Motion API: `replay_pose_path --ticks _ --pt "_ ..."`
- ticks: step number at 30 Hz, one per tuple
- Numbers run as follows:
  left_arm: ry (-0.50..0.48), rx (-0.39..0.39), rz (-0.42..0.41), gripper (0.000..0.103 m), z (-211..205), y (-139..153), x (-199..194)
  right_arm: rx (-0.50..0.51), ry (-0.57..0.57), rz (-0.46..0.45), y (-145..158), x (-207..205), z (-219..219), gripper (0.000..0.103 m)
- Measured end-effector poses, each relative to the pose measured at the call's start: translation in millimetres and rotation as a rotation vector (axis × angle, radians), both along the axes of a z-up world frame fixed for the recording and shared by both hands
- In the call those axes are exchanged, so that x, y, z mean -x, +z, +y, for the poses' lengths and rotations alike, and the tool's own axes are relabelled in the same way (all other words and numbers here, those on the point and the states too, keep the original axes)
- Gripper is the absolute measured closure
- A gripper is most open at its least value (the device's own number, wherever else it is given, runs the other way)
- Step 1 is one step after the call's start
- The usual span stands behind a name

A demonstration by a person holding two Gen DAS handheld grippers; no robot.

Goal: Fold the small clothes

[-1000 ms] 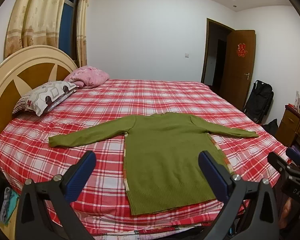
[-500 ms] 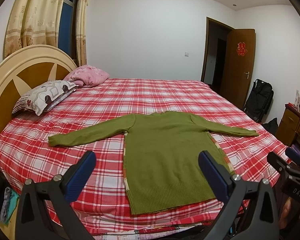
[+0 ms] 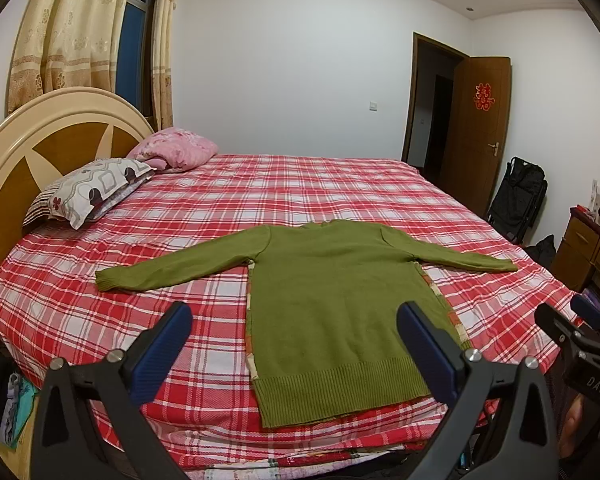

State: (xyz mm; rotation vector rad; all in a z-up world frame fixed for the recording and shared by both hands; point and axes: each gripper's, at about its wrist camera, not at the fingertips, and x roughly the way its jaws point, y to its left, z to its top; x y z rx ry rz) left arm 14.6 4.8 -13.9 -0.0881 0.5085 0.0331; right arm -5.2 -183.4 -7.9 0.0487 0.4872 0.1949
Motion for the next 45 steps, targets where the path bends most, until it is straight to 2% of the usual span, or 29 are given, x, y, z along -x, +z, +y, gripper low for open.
replay_pose_path --ticks 29,40,45 --pt "0.003 -0.002 0.009 0.0 3 -4 -2 -0.003 0.008 0.012 -6 1 6 0.001" --pt "0.005 -0.008 0.038 0.0 4 -13 -11 -0.008 0.012 0.048 -15 -12 0 0.001" --pt "0.004 -0.036 0.055 0.0 9 -22 -25 -0.008 0.01 0.081 -29 -29 -6 0.001"
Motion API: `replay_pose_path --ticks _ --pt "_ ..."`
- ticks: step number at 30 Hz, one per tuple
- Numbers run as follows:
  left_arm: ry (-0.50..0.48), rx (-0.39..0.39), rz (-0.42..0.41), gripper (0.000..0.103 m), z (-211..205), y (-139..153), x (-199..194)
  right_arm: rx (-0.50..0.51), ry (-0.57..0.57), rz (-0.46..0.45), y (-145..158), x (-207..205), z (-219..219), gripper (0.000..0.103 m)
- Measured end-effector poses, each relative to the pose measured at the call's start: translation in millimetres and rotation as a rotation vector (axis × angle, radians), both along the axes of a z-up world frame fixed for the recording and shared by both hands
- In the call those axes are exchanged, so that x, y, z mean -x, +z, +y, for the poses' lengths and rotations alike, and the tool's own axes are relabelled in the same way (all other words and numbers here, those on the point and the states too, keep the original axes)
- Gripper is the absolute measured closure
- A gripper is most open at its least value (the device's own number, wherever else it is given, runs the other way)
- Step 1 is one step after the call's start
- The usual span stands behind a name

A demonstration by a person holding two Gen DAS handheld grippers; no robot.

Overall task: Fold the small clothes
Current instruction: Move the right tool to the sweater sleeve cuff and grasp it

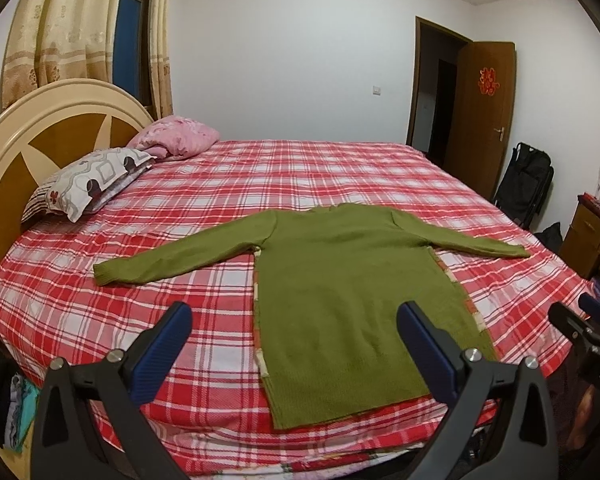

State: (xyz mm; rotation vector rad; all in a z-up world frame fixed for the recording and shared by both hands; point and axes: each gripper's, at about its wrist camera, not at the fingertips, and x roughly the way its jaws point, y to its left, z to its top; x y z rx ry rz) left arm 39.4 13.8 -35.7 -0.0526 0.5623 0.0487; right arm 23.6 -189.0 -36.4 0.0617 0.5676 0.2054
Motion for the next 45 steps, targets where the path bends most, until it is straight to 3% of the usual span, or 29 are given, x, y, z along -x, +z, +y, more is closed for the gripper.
replay_pose_path --ticks 6,11,16,23,28,30,33,36,38,45 --pt "-0.013 -0.101 0.037 0.0 12 -19 -35 0.026 -0.04 0.058 -28 -40 -15 0.001" --pt "0.042 -0.183 0.088 0.0 34 -40 -82 0.023 -0.097 0.116 -53 -89 -37 0.001" --pt "0.063 -0.192 0.135 0.0 52 -61 -131 0.017 -0.174 0.176 -76 -139 -66 0.001" --pt "0.097 -0.229 0.111 0.0 62 -85 -197 0.029 -0.309 0.2 -91 -218 -113 0.001" --pt "0.109 -0.213 0.148 0.0 70 -109 -240 -0.011 -0.396 0.257 -106 -277 -156 0.007" --pt "0.125 -0.196 0.17 0.0 76 -121 -254 -0.038 -0.436 0.275 -113 -297 -175 0.016" --pt "0.163 -0.192 0.197 0.0 85 -137 -271 -0.066 -0.492 0.292 -122 -320 -199 0.017" --pt "0.197 -0.203 0.22 0.0 93 -151 -283 -0.126 -0.544 0.337 -136 -343 -227 0.027" --pt "0.215 -0.222 0.233 0.0 98 -160 -290 -0.163 -0.593 0.371 -145 -355 -244 0.027" --pt "0.188 -0.163 0.275 0.0 101 -168 -297 -0.17 -0.71 0.42 -169 -386 -278 0.033"
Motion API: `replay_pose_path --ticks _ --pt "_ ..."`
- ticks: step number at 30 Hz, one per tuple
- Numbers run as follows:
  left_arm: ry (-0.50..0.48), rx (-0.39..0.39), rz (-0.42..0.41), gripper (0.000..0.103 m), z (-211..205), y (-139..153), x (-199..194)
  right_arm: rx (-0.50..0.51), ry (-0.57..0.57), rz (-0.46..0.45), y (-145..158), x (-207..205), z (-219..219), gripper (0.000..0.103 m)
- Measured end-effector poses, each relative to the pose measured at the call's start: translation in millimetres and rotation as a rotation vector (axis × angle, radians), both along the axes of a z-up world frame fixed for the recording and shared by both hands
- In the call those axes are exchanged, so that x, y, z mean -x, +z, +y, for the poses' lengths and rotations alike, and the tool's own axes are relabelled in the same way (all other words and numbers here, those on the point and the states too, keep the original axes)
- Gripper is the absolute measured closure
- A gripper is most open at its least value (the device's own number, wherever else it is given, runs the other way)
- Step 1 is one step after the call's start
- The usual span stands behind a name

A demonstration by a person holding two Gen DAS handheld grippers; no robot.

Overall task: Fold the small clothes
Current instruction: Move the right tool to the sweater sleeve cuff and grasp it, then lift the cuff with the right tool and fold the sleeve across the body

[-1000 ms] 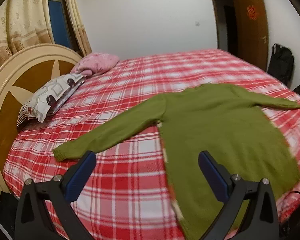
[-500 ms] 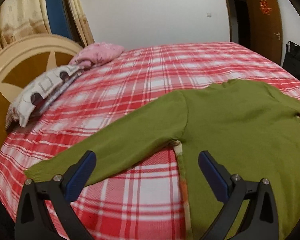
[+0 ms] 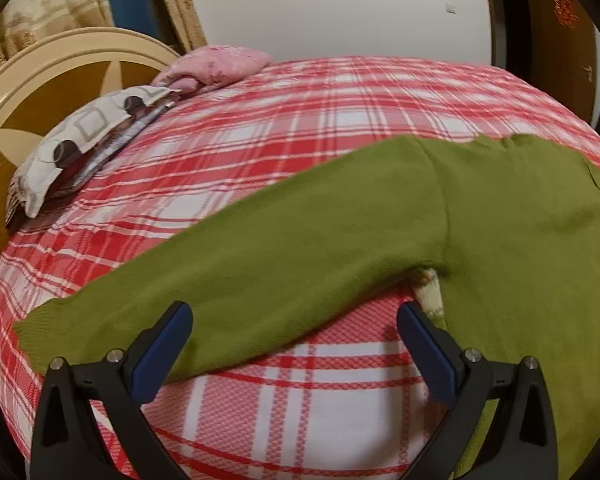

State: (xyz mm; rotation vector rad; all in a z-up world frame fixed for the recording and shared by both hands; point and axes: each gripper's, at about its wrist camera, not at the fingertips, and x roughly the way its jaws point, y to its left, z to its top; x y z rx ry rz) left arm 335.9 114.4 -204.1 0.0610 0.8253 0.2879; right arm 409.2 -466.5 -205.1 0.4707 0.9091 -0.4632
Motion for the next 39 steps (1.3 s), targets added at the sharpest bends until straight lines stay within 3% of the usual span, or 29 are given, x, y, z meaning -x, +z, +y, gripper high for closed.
replay_pose_path --ticks 4,6,9,12,19,23,31,39 --pt "-0.011 0.011 0.018 0.0 1 -3 -4 0.017 -0.003 0.009 -6 -15 -3 0.036" --pt "-0.021 0.02 0.029 0.0 1 -5 -6 0.028 -0.012 0.017 -9 -22 -5 0.043" --pt "-0.021 0.028 0.027 0.0 4 -6 -8 0.041 -0.023 0.006 -10 -28 -10 0.079" --pt "-0.023 0.04 0.028 0.0 5 -7 -8 0.045 -0.011 -0.014 -8 -31 -11 0.092" --pt "-0.03 0.049 0.027 0.0 5 -7 -8 0.143 0.091 -0.093 26 -38 24 0.095" --pt "-0.03 0.056 0.024 0.0 6 -8 -7 0.19 0.203 -0.159 57 -44 71 0.095" --pt "-0.034 0.082 0.015 0.0 9 -9 -5 0.312 0.528 -0.278 106 -47 218 0.095" --pt "-0.034 0.124 0.009 0.0 15 -10 -5 0.366 0.83 -0.32 101 -31 364 0.095"
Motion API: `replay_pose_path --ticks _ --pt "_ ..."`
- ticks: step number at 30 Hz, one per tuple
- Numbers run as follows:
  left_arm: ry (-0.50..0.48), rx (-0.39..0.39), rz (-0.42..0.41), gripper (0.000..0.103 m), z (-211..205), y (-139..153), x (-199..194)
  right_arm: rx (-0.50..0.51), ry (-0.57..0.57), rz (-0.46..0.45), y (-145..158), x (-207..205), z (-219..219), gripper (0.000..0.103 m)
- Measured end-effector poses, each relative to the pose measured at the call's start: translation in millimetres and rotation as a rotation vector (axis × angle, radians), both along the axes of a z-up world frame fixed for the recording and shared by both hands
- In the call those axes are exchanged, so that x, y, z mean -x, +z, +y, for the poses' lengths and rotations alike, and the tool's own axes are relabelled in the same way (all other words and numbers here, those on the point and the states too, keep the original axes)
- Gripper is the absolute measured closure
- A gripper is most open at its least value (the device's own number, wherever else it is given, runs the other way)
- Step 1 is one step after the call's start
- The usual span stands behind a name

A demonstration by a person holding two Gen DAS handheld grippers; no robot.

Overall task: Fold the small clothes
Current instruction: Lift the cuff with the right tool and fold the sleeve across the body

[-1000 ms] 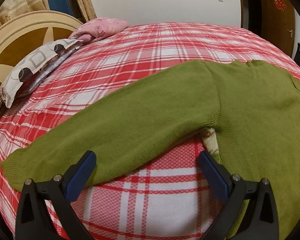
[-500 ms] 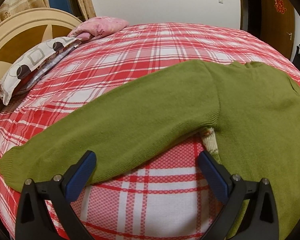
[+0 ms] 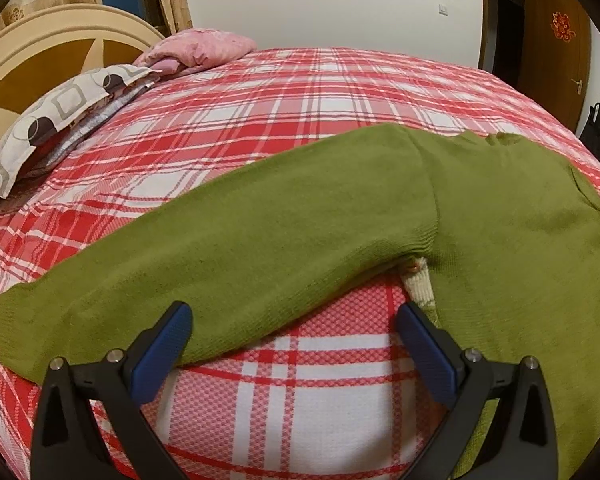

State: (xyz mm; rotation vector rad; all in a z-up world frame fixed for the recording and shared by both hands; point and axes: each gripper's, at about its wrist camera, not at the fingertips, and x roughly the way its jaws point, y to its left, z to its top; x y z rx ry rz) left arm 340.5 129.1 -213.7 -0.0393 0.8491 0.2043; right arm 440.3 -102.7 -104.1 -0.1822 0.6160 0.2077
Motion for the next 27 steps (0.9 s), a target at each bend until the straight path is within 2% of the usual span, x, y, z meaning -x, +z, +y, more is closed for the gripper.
replay_pose_path --ticks 5,10,13,14,15,16,17,19,22,24,27 --pt "0.001 0.017 -0.001 0.0 2 0 0 0.021 0.125 0.023 -28 17 71 0.095" --pt "0.001 0.02 0.003 0.0 2 -1 -1 0.031 0.207 0.056 -58 33 120 0.095" --pt "-0.001 0.016 0.005 0.0 2 -1 -1 0.027 0.286 0.106 -73 40 141 0.094" --pt "-0.001 0.018 0.004 0.0 2 -1 -1 0.03 0.305 0.123 -76 42 147 0.085" --pt "0.001 0.022 0.002 0.0 2 -1 -1 0.031 0.327 0.15 -79 46 149 0.056" --pt "0.003 0.032 -0.004 0.0 4 0 0 0.021 0.342 0.164 -80 49 148 0.04" --pt "0.0 0.045 -0.005 0.0 5 1 1 0.004 0.354 0.172 -79 54 142 0.03" --pt "0.014 0.068 -0.014 0.0 9 7 6 -0.007 0.37 0.192 -76 63 126 0.03" --pt "-0.008 0.045 -0.048 0.0 1 24 11 -0.025 0.372 0.199 -72 79 89 0.03" --pt "-0.07 0.022 -0.07 0.0 -19 41 9 -0.035 0.343 0.177 -70 86 57 0.03" --pt "-0.162 0.013 -0.049 0.0 -55 52 -5 -0.019 0.242 0.123 -69 92 13 0.03"
